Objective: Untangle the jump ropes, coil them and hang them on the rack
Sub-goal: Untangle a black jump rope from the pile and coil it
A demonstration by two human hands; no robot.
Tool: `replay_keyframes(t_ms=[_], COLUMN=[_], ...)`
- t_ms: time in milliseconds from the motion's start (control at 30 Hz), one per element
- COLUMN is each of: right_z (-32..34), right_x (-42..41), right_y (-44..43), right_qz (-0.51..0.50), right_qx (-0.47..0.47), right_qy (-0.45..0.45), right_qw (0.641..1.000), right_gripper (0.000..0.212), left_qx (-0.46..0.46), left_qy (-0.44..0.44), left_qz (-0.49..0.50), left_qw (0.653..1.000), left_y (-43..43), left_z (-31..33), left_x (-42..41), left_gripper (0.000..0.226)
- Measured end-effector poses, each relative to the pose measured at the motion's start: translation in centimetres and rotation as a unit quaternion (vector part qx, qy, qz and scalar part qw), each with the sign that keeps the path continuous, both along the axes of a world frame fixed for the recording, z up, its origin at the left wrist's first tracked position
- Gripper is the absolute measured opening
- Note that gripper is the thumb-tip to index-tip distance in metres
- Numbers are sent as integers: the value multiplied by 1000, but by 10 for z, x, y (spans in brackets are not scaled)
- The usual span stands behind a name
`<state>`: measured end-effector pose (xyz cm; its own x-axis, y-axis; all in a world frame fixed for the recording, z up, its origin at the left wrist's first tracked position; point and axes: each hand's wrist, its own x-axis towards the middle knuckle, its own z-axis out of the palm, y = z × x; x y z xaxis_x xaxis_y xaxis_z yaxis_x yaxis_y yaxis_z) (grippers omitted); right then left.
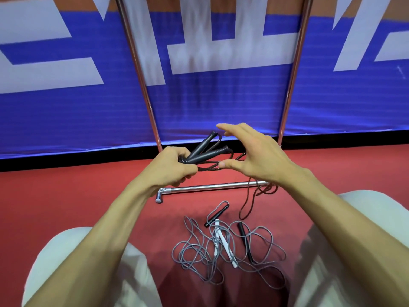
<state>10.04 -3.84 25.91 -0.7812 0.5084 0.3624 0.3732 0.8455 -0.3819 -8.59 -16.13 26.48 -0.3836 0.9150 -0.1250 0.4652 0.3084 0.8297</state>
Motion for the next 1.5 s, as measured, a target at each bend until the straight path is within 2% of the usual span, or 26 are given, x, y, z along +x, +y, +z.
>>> replay_keyframes(t_ms=[167,300,400,500,600,767,867,967,1133,1233,1300,1367,1433,1500], right_z=[3,9,11,12,10,7,5,2,9,14,14,13,13,14], right_x=[-1,2,0,-1,-3,-8,-13,-18,-10,-3,0,2,4,5], right_y=[1,-6,-10,-8,-5,-5,-4,-1,-2,-3,-7,-12,-17,-21], right_qz=[41,51,81,82,45,-18,-55,-69,-91,-63,4,75,110,126], right_qx=[-66,-146,-190,-174,-171,-243,-308,-346,-259,-217,-156,-94,-34,44], right_qy=[56,94,125,141,167,171,184,177,111,-3,-100,-167,-196,-174], right_qw=[995,983,970,971,970,955,932,919,955,974,983,979,974,976], right_gripper=[59,45,46,35,13,4,14,24,41,49,36,20,12,12], left_qx=[-5,-32,-47,-42,-21,8,20,16,45,93,77,36,-2,-34], left_qy=[-85,-98,-112,-113,-89,-5,81,81,39,2,53,145,204,233], left_qz=[-49,-96,-116,-136,-142,-142,-142,-137,-94,-29,-27,-41,-57,-72], left_qw=[995,990,986,983,986,990,986,987,994,995,995,988,977,969], left_y=[-3,-7,-9,-12,-11,-8,-7,-4,-4,-1,2,2,4,6], left_z=[7,11,13,15,13,7,2,-1,3,7,3,-5,-11,-15], left_x=[-1,-3,-4,-2,1,1,3,4,1,-6,-11,-11,-7,-2], left_gripper=[24,16,13,11,18,13,17,20,15,10,11,13,13,13])
